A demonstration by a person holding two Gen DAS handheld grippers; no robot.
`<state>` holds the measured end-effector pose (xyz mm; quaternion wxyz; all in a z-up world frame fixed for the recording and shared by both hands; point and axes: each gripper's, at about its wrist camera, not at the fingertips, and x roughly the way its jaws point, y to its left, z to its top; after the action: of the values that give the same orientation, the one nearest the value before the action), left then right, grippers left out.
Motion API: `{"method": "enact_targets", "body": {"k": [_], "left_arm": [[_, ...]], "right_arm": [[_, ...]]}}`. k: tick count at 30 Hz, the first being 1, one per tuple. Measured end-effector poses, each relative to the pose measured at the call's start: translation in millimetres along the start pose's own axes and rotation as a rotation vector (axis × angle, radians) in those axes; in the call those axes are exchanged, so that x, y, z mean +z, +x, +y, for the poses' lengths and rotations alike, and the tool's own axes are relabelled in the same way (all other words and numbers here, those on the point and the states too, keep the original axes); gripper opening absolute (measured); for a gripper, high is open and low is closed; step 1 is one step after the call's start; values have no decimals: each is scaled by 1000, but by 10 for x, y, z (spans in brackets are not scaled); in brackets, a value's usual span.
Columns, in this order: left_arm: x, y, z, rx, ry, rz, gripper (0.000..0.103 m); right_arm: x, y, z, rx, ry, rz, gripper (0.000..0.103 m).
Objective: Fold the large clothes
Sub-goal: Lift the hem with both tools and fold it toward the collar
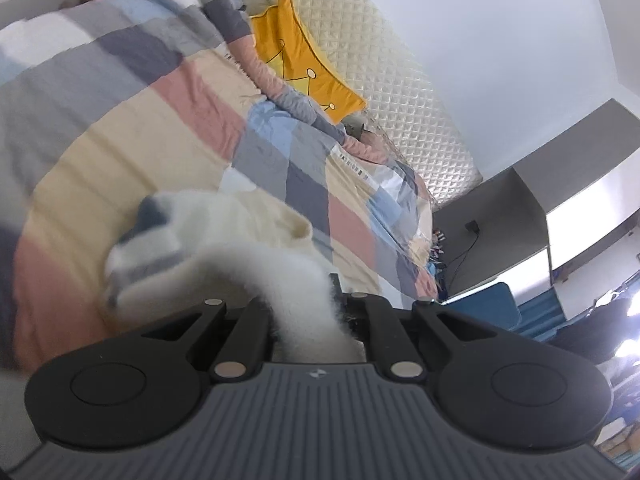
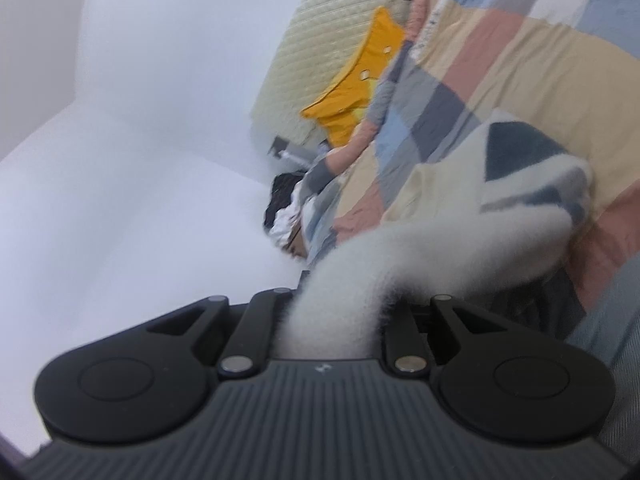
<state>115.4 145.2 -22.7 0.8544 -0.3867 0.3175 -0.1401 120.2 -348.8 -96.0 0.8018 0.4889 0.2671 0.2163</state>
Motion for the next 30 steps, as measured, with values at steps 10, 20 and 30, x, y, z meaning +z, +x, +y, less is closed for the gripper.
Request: {"method": "enact_targets", "body": {"k": [10, 20, 30], "left_arm": [[831, 1296, 183, 64, -13, -89, 8], [971, 2233, 732, 192, -12, -131, 8], [1128, 2877, 1070, 193, 27, -171, 9]], "right_arm": [[668, 831, -151, -47, -20, -82, 21], [1121, 1880, -668, -164, 9, 1, 21], [1292, 2415, -1128, -207, 18, 33, 21]]}}
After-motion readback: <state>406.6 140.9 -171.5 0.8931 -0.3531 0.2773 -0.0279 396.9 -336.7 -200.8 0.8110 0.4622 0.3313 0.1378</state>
